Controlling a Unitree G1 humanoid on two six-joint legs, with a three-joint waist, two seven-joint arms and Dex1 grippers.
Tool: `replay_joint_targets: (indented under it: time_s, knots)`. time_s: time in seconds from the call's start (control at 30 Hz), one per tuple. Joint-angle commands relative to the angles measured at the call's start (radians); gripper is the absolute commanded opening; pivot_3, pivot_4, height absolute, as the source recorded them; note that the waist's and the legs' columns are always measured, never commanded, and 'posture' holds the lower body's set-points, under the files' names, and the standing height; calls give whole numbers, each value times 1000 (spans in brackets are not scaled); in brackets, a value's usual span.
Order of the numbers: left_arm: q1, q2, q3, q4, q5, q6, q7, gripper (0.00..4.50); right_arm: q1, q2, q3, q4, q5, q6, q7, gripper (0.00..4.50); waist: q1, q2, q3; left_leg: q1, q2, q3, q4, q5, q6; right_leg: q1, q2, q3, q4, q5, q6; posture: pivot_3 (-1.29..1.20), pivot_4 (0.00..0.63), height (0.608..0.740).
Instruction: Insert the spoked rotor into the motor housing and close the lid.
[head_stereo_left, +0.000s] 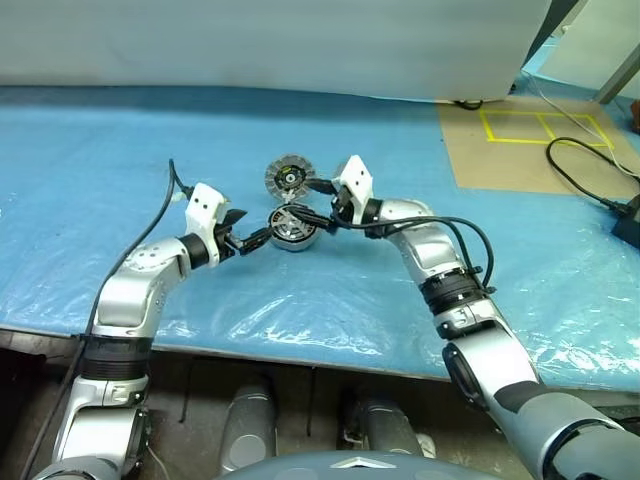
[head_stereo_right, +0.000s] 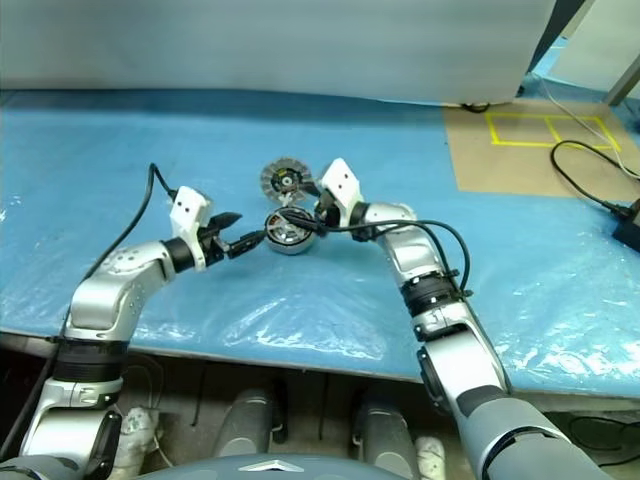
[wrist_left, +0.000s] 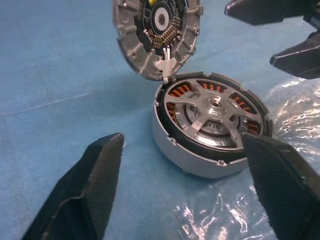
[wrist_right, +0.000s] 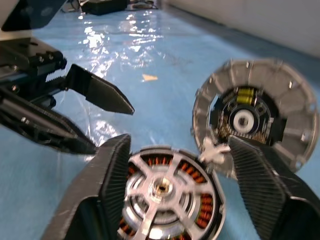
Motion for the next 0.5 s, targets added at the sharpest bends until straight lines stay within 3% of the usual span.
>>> replay_joint_targets:
  time_s: [0.03, 0.1, 0.13, 0.5]
  knots:
    - [11, -1, -5, -65, -15, -16, 9, 2890, 22, -15, 2, -79, 9, 22, 15, 2250, 0, 0, 0, 0, 0, 0, 0, 0, 0, 0, 0, 0, 0, 0, 0, 0, 150, 740]
    - [13, -1, -15, -71, -18, -8, 7, 2217, 17, -16, 2, -75, -3, 30, 1, 1554, -3, 0, 0, 0, 0, 0, 1, 0, 1, 0, 0, 0, 1, 0, 0, 0, 150, 740]
    - [10, -4, -13, -67, -17, -12, 13, 2205, 9, -17, 11, -69, -11, 33, 4, 1289, -4, 0, 0, 0, 0, 0, 1, 0, 1, 0, 0, 0, 1, 0, 0, 0, 150, 740]
    - [-34, 19, 7, 5, 2, -58, 54, 2205, -104, 80, 30, 102, -48, -49, -22, 1289, -3, 0, 0, 0, 1, 0, 2, 0, 0, 0, 0, 0, 2, 0, 0, 0, 150, 740]
